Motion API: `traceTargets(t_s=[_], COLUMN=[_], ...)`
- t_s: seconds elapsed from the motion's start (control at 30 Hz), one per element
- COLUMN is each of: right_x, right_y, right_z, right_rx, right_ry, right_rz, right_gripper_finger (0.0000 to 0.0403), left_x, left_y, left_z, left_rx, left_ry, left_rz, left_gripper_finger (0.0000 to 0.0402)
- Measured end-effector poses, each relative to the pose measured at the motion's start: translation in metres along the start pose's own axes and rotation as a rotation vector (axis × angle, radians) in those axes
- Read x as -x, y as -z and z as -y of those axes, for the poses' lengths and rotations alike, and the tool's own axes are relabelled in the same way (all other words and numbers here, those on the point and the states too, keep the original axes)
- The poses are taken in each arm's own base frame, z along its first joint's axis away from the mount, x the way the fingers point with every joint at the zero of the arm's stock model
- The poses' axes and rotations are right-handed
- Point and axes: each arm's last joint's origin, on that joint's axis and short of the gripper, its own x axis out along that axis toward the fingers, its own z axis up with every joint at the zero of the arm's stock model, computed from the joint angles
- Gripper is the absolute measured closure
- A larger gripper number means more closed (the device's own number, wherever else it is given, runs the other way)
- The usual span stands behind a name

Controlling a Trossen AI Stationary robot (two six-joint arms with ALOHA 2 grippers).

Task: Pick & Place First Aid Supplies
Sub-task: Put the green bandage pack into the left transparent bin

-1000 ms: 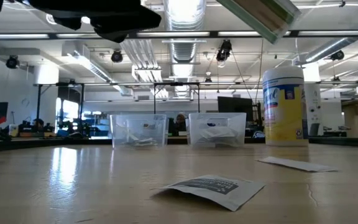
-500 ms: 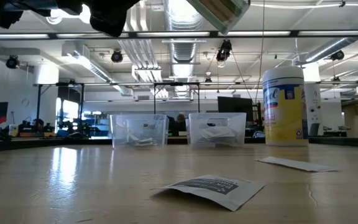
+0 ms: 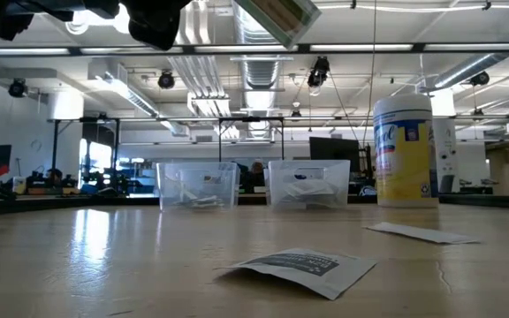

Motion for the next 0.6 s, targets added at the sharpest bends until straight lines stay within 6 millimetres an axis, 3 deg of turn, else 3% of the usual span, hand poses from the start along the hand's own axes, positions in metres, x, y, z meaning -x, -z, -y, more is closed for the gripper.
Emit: traceTargets(t_s=[0.2,0.6], right_x=[0.0001,-0.0015], right_y=[-0.0001,-0.0009], right_z=[-0.0002,0.002], right_rx=[-0.001,-0.001], right_ry=[-0.001,0.002], right_rz=[0.001,0.0], right_gripper_finger=[0.0394,0.0394], left_x=[0.0,-0.0002], left_y=[-0.001,-0.0009], left_z=[-0.0001,-0.0008], left_rx=[0.005,0.007], left_ry=[-0.001,-0.003], left_rz=[0.01,0.01], left_gripper_finger=[0.0254,0.0376])
